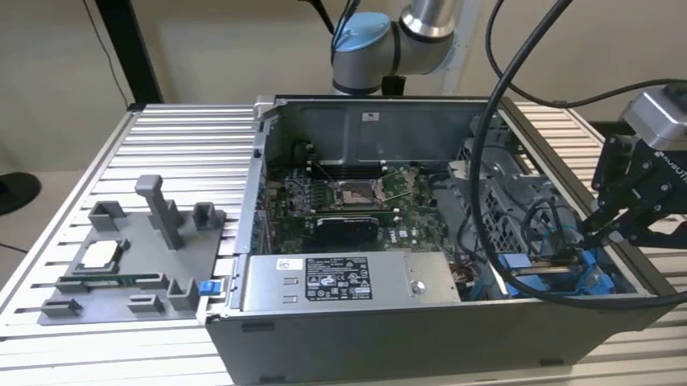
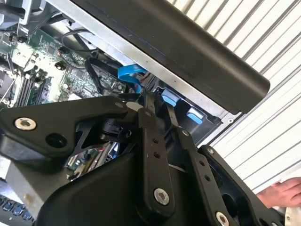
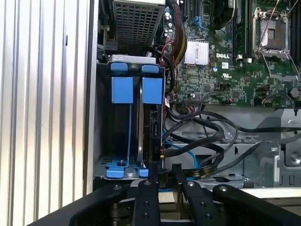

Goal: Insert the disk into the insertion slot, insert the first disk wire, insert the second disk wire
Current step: 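Insert the second disk wire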

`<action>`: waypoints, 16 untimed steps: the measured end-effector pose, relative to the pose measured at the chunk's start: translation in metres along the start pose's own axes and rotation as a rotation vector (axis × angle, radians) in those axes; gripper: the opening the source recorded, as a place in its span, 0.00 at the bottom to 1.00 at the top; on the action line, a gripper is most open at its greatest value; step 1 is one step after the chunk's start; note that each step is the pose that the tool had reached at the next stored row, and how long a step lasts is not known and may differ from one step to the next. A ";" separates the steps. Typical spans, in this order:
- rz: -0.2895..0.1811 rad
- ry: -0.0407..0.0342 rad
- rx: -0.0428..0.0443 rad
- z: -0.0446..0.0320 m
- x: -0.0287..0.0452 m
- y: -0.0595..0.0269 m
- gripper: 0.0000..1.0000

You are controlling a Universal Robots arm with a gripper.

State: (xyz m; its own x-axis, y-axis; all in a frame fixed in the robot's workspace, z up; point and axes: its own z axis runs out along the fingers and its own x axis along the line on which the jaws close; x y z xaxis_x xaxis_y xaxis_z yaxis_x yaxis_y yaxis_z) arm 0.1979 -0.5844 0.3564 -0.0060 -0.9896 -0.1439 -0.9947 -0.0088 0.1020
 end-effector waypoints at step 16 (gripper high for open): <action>0.000 -0.0012 -0.0014 0.0007 0.0002 -0.0001 1.00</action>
State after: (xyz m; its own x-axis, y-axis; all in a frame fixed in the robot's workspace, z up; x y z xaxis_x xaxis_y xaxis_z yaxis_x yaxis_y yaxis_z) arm 0.1979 -0.5844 0.3557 -0.0062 -0.9894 -0.1450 -0.9946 -0.0089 0.1034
